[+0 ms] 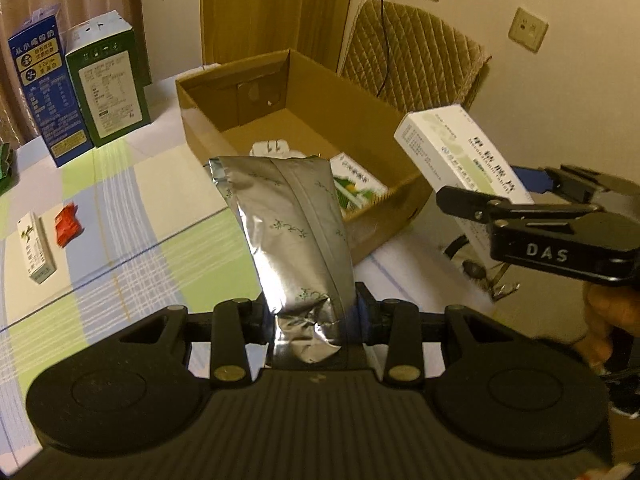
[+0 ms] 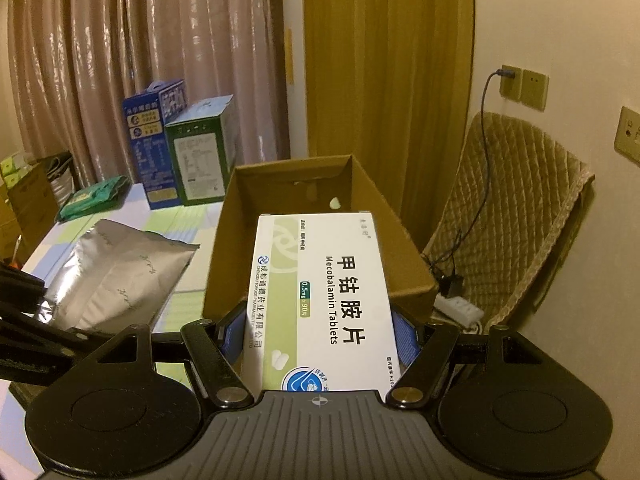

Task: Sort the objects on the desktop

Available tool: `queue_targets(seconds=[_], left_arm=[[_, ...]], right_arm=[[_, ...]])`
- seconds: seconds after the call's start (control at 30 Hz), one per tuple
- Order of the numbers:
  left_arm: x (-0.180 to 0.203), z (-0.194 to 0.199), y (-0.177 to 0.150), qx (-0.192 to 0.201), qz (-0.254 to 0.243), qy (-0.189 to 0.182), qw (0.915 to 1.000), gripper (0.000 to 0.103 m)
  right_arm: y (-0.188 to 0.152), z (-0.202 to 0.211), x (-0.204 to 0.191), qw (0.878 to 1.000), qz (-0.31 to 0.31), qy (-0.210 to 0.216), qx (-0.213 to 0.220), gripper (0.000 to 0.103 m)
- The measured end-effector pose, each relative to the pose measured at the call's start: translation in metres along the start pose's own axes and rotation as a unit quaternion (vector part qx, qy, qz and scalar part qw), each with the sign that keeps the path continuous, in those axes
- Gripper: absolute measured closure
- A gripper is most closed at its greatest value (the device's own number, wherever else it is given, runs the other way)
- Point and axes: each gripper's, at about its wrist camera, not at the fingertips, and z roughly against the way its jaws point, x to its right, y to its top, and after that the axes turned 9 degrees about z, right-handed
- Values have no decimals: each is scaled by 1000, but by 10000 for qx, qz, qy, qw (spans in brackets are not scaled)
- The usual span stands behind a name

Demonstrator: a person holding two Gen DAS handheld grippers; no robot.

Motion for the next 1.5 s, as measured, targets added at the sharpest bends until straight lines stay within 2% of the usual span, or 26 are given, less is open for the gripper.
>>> queue_targets(seconds=[0.37,0.63,0.8,0.87,1.1,1.2,1.27,1.33,1.4,1.5], left_arm=[[13,-25,77,256,356,-161,9989,70],[8,-67,116,337,693,-316,9965,70],[2,-84,122,482,821,-329,9949,69],[-1,-87,122,514,850,-214,9948,63],[-20,-76,108,626,944,-150,9935,62],[-26,-69,99,674,954,-106,9931,59],[-31,-64,94,697,1031,-153,9921,53],[-34,-58,89,740,1066,-148,9914,51],[-38,-52,84,782,1070,-129,9911,51],[-44,-43,75,835,1101,-85,9904,45]], right_arm=[[55,-48,44,10000,-22,56,70,35],[70,-87,65,9999,-86,17,-50,35],[67,-102,70,9999,-103,27,-131,35],[65,-106,71,9998,-117,38,-158,35],[58,-115,65,9995,-122,146,-237,35],[60,-118,60,9994,-135,215,-220,35],[61,-120,58,9992,-173,310,-158,35],[64,-122,58,9989,-232,372,-164,31],[65,-118,58,9987,-320,379,-59,22],[64,-108,58,9985,-388,389,9,21]])
